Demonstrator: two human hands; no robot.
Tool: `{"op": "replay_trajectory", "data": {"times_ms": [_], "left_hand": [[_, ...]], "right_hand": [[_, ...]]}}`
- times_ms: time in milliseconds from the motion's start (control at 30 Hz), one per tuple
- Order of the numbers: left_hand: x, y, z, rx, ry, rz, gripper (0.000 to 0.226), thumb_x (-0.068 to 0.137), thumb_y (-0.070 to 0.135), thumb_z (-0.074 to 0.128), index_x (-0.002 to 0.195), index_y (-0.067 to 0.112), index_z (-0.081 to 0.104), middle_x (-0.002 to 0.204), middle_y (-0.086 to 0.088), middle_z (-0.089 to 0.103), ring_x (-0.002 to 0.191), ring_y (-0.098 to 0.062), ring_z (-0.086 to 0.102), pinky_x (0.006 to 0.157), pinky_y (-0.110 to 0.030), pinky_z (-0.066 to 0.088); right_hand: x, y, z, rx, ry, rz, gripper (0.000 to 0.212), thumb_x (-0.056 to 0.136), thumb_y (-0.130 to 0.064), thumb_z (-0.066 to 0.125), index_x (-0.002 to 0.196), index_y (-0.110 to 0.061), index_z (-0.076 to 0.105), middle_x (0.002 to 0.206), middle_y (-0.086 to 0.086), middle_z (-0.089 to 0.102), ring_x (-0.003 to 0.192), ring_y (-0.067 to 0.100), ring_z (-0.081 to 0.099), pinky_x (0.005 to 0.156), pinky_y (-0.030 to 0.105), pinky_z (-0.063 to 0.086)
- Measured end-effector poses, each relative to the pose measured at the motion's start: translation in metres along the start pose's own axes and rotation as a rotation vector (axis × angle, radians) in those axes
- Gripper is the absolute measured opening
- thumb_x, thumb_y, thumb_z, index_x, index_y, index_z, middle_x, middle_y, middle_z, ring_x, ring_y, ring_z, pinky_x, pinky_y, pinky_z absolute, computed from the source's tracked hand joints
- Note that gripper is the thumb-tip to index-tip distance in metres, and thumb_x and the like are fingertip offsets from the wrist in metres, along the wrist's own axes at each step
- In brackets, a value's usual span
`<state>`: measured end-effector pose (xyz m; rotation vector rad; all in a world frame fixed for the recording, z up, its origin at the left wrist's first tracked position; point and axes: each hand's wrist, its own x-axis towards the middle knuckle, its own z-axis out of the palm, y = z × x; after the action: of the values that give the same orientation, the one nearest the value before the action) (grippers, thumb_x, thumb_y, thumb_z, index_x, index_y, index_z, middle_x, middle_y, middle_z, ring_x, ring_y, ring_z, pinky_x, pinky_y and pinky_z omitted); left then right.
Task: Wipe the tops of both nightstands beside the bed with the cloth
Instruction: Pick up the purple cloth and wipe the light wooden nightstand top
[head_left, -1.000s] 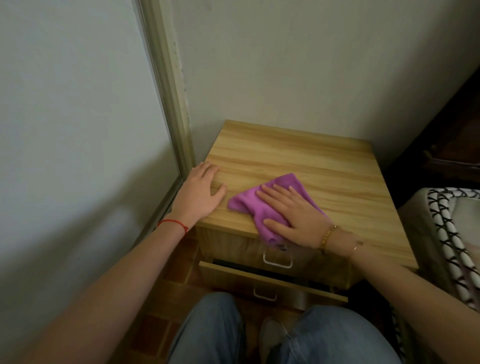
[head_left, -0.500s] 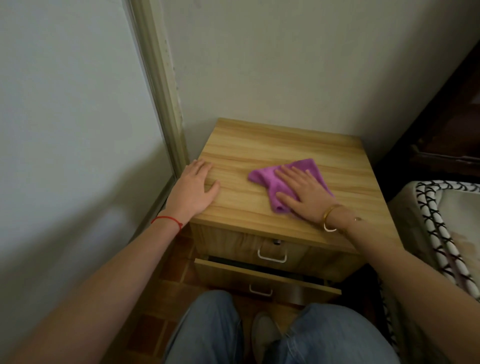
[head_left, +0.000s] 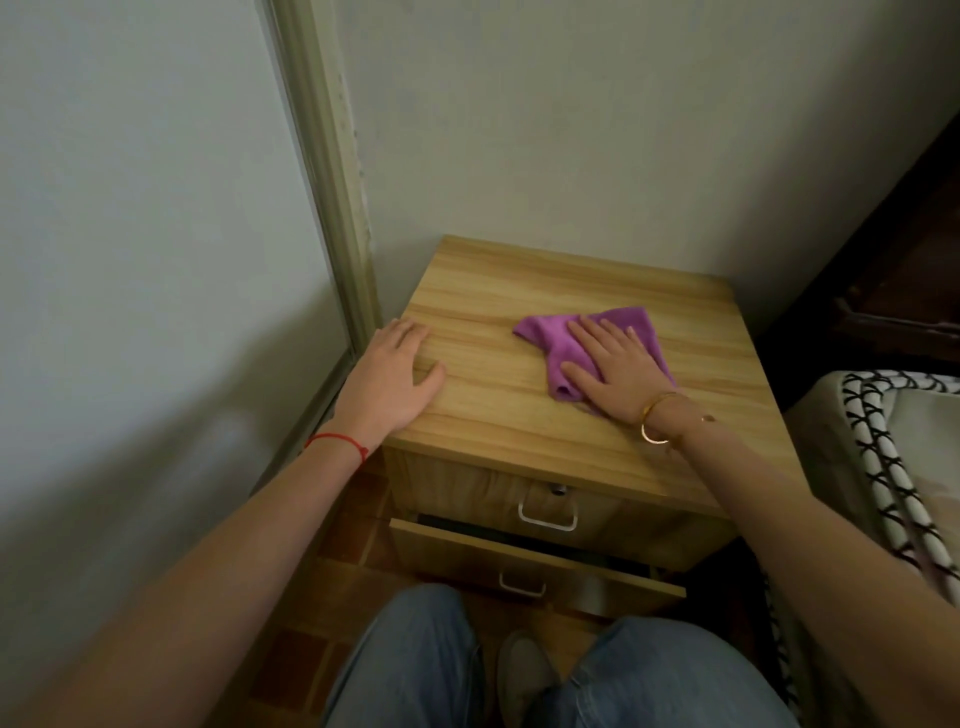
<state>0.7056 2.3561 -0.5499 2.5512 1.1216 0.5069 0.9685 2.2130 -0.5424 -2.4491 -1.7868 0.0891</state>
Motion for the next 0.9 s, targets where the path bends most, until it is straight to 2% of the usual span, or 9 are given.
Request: {"op": "replay_trajectory", "data": {"times_ms": [133, 200, 267, 400, 467, 633, 700, 867, 900], "left_hand": [[0.002, 0.0, 0.002, -0.007, 0.006, 0.0, 0.063, 0.096, 0.048, 0.046, 0.149, 0.016, 0.035, 0.158, -0.004, 0.028, 0.147, -0.019, 0.018, 0.121, -0.034, 0.013], [0.002, 0.0, 0.001, -0.011, 0.01, 0.004, 0.062, 0.096, 0.046, 0.047, 0.148, 0.016, 0.036, 0.157, -0.005, 0.029, 0.147, -0.02, 0.019, 0.121, -0.035, 0.014], [0.002, 0.0, 0.001, -0.009, 0.011, 0.004, 0.062, 0.096, 0.047, 0.046, 0.149, 0.017, 0.034, 0.158, -0.004, 0.027, 0.147, -0.019, 0.018, 0.121, -0.033, 0.012], [0.001, -0.001, 0.001, -0.006, 0.006, 0.001, 0.063, 0.097, 0.049, 0.043, 0.151, 0.018, 0.031, 0.159, -0.002, 0.023, 0.148, -0.018, 0.014, 0.118, -0.029, 0.008], [0.002, -0.002, 0.001, -0.002, 0.005, 0.002, 0.063, 0.096, 0.05, 0.043, 0.15, 0.019, 0.032, 0.159, -0.002, 0.024, 0.148, -0.017, 0.015, 0.119, -0.03, 0.009], [0.003, -0.001, 0.001, 0.001, 0.012, 0.001, 0.063, 0.095, 0.049, 0.046, 0.149, 0.019, 0.034, 0.158, -0.003, 0.028, 0.147, -0.018, 0.018, 0.121, -0.034, 0.014], [0.002, -0.001, 0.001, 0.006, 0.018, 0.007, 0.063, 0.095, 0.048, 0.046, 0.15, 0.019, 0.033, 0.158, -0.003, 0.027, 0.147, -0.018, 0.019, 0.121, -0.034, 0.014], [0.0, -0.001, -0.001, 0.017, 0.022, 0.007, 0.063, 0.096, 0.051, 0.043, 0.15, 0.019, 0.032, 0.159, -0.002, 0.025, 0.147, -0.018, 0.017, 0.118, -0.031, 0.011], [0.0, -0.001, -0.001, 0.016, 0.024, 0.007, 0.063, 0.096, 0.051, 0.043, 0.15, 0.019, 0.032, 0.159, -0.003, 0.025, 0.147, -0.018, 0.017, 0.118, -0.03, 0.009]], "right_hand": [[-0.032, -0.05, 0.005, 0.027, -0.008, -0.279, 0.073, 0.089, -0.068, 0.015, 0.151, -0.03, 0.006, 0.158, -0.008, 0.003, 0.145, 0.01, 0.0, 0.117, 0.034, -0.005], [-0.049, -0.06, 0.006, 0.05, -0.008, -0.387, 0.071, 0.09, -0.067, 0.017, 0.151, -0.033, 0.004, 0.158, -0.011, 0.002, 0.145, 0.006, -0.001, 0.118, 0.034, -0.005], [-0.042, -0.043, 0.003, 0.056, -0.022, -0.35, 0.073, 0.088, -0.07, 0.016, 0.151, -0.034, 0.006, 0.158, -0.011, 0.005, 0.145, 0.006, 0.0, 0.118, 0.033, -0.005], [0.003, 0.007, -0.002, 0.026, 0.013, -0.033, 0.084, 0.081, -0.071, 0.016, 0.151, -0.026, 0.015, 0.159, -0.001, 0.013, 0.146, 0.017, 0.01, 0.117, 0.037, 0.0], [0.013, 0.001, 0.0, 0.0, 0.006, -0.011, 0.079, 0.084, -0.066, 0.018, 0.151, -0.025, 0.014, 0.159, -0.001, 0.012, 0.146, 0.019, 0.009, 0.117, 0.038, 0.0], [-0.033, -0.059, 0.007, 0.047, -0.006, -0.38, 0.071, 0.09, -0.065, 0.019, 0.151, -0.031, 0.007, 0.158, -0.009, 0.005, 0.145, 0.008, 0.001, 0.118, 0.035, -0.004], [-0.038, -0.052, 0.006, 0.047, -0.013, -0.419, 0.07, 0.091, -0.065, 0.021, 0.151, -0.033, 0.006, 0.158, -0.011, 0.005, 0.145, 0.006, 0.001, 0.118, 0.033, -0.004], [0.016, 0.006, -0.001, 0.011, -0.007, -0.041, 0.079, 0.085, -0.07, 0.019, 0.151, -0.026, 0.012, 0.159, -0.003, 0.01, 0.146, 0.017, 0.008, 0.118, 0.038, -0.001], [0.021, 0.003, -0.001, -0.006, -0.007, -0.024, 0.077, 0.087, -0.067, 0.021, 0.152, -0.025, 0.012, 0.159, -0.002, 0.01, 0.146, 0.018, 0.008, 0.118, 0.038, -0.001]]}}
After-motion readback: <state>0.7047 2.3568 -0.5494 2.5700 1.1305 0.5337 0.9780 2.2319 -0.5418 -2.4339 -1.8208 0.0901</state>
